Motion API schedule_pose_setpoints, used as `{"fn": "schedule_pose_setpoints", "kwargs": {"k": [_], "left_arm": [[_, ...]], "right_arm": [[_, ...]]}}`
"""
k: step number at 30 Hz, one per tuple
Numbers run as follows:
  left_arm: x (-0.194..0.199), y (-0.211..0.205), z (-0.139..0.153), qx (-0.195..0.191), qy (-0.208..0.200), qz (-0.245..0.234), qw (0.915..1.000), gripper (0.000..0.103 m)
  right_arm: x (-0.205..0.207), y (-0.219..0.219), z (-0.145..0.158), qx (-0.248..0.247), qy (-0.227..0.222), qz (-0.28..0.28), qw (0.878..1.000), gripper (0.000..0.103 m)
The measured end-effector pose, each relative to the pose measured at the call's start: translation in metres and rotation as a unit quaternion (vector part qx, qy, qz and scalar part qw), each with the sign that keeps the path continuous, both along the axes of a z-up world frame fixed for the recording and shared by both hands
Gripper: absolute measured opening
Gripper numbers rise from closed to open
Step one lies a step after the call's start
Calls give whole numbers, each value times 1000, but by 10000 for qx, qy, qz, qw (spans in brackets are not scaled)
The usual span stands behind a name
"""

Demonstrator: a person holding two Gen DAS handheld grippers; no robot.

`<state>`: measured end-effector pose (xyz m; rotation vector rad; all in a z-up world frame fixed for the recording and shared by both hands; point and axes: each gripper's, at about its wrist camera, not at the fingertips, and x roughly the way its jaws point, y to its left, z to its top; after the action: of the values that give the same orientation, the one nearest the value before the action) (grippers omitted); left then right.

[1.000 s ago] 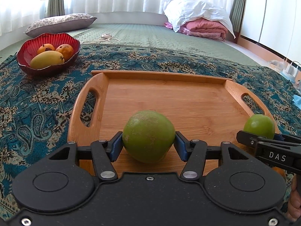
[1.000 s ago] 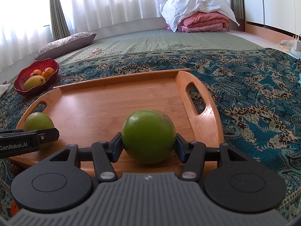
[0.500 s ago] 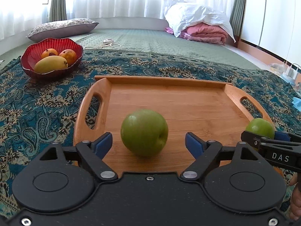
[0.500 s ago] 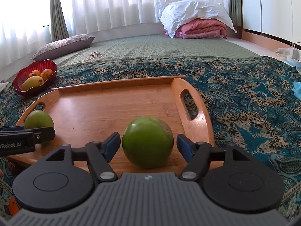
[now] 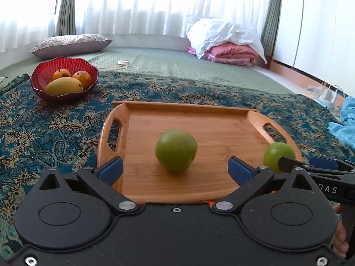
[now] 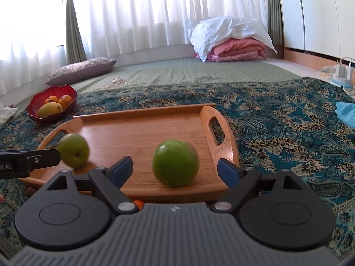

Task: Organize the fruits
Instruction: 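Open the left tool onto the tray while the right tool releases the apple there, then withdraw both tools from the tray toward the oranges in front of it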

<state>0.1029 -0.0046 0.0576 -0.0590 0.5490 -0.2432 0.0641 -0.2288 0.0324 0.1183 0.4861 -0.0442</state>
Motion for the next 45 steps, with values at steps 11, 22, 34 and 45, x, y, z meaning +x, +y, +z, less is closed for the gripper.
{"fn": "schedule_pose_setpoints", "kwargs": {"k": [11, 22, 34, 45], "left_arm": [[-39, -3, -6, -8, -236, -130, 9996, 103], [-69, -7, -26, 126, -339, -217, 9991, 103], [-82, -9, -39, 189, -242, -180, 9994, 103], [-93, -7, -45, 125, -232, -351, 9990, 103]], "right_arm": [[-38, 10, -6, -383, -204, 186, 9989, 98], [-54, 19, -25, -554, -169, 85, 9983, 102], [-59, 21, -35, -411, 28, 283, 9988, 101], [-59, 26, -40, -418, 58, 347, 9985, 97]]}}
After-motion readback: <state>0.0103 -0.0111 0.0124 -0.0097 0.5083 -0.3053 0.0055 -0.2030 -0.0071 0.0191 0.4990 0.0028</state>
